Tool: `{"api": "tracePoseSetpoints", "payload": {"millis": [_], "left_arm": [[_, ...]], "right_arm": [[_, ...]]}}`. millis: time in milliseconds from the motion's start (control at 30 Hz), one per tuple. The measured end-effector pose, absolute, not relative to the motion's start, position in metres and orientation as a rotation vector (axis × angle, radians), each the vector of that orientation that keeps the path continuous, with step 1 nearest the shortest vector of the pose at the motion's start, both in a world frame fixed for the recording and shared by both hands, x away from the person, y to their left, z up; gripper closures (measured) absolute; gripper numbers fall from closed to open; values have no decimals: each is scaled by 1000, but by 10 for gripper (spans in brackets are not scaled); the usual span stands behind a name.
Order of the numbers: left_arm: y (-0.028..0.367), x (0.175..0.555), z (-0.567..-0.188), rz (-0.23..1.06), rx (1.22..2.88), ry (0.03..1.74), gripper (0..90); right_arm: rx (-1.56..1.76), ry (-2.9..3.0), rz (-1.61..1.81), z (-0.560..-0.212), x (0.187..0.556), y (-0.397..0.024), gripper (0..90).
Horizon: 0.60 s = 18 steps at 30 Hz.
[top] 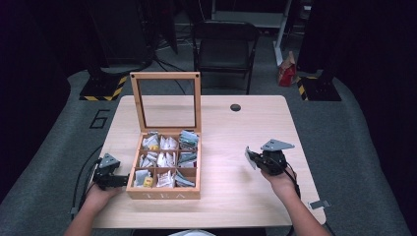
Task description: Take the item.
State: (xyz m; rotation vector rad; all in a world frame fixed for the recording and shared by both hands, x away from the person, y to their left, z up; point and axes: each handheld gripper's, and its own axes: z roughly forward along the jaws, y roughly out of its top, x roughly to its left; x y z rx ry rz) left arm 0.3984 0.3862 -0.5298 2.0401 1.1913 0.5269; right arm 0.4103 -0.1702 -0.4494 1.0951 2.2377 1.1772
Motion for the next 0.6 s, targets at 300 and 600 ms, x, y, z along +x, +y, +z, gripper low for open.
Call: {"api": "tracePoseSetpoints", "payload": {"millis": [300,600], "left_arm": [[386,398,-530,527,2040,1191,154],[386,398,-530,527,2042,1190,154]], "right_arm": [[1102,2243,1159,-459,410,-173,897],[1128,2249,1112,-472,410,-176,896]]}}
